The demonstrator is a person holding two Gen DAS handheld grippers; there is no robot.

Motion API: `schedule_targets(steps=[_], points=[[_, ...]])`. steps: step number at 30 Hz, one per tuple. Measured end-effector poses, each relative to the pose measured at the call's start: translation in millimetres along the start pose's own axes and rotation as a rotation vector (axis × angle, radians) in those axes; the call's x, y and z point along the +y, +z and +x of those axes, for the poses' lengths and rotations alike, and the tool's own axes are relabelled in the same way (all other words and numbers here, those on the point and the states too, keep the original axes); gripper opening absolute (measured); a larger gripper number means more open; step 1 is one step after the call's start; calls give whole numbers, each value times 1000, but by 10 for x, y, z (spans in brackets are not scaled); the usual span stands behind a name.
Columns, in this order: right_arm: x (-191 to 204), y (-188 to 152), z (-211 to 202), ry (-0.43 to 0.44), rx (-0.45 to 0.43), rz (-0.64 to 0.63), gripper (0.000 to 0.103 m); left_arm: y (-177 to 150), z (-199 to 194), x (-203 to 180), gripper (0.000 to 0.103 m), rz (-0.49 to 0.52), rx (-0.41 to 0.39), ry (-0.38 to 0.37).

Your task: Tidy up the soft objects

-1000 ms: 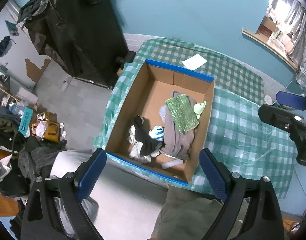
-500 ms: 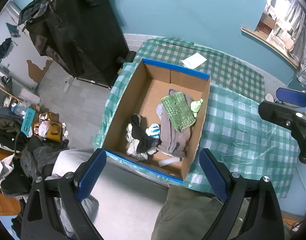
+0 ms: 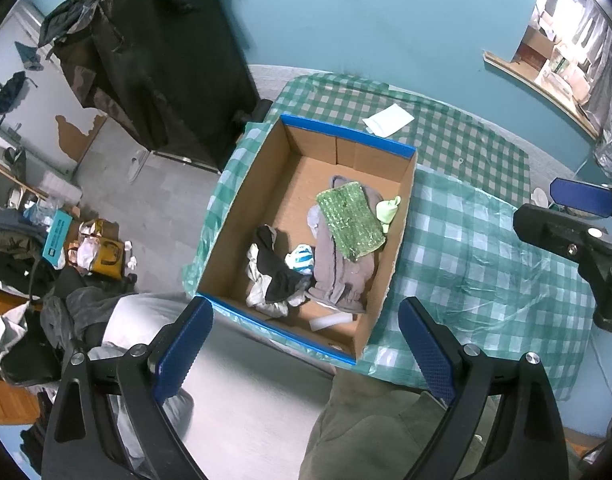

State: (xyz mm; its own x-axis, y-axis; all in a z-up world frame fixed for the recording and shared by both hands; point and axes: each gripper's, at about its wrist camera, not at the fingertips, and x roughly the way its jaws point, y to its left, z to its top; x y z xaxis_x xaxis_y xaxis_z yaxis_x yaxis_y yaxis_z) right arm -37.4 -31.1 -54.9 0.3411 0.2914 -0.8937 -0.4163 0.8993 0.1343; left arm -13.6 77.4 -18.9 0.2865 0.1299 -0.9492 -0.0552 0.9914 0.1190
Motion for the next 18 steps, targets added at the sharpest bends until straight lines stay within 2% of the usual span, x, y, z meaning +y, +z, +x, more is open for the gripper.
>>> schedule_targets(steps=[18], points=[[20,-22,-1,7,0,0,68,-29,-38,-18,95,-15,6,1]])
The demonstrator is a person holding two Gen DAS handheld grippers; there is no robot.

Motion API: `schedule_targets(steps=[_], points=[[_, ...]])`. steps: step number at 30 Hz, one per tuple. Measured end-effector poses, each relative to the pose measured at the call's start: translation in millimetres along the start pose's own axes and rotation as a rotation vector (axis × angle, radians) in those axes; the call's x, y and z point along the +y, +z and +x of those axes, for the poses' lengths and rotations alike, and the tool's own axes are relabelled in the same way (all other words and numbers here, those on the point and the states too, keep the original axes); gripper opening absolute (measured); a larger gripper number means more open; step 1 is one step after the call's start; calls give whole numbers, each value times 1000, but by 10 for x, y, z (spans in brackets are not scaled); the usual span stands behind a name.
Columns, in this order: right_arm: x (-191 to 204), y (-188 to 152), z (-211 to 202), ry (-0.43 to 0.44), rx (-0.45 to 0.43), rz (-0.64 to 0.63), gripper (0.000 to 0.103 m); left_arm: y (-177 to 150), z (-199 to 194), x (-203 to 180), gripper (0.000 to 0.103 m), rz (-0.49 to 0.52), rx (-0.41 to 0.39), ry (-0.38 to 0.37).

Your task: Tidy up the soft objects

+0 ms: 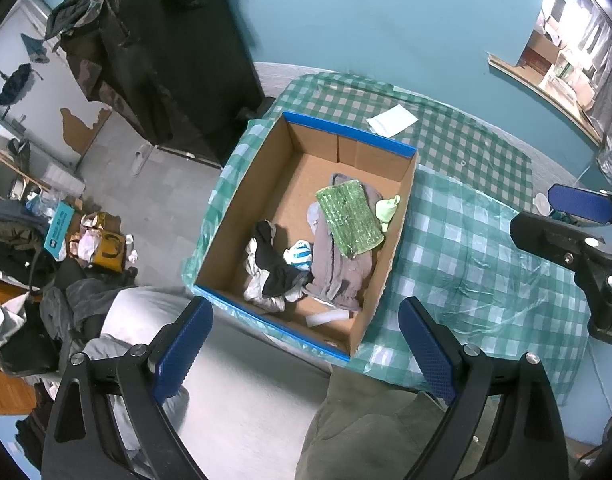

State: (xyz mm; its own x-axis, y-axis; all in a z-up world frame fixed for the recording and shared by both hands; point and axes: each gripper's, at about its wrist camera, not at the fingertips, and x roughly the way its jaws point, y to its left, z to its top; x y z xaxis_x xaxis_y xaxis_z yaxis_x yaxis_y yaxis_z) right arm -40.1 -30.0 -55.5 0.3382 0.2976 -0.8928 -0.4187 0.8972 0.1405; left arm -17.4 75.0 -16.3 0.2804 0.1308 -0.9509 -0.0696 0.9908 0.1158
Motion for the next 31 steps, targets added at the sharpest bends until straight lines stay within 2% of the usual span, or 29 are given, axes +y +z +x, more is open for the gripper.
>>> schedule_targets(steps=[31], points=[[36,-66,22,-1,0,10,68,-136,-80,43,95,-7,-7,3]])
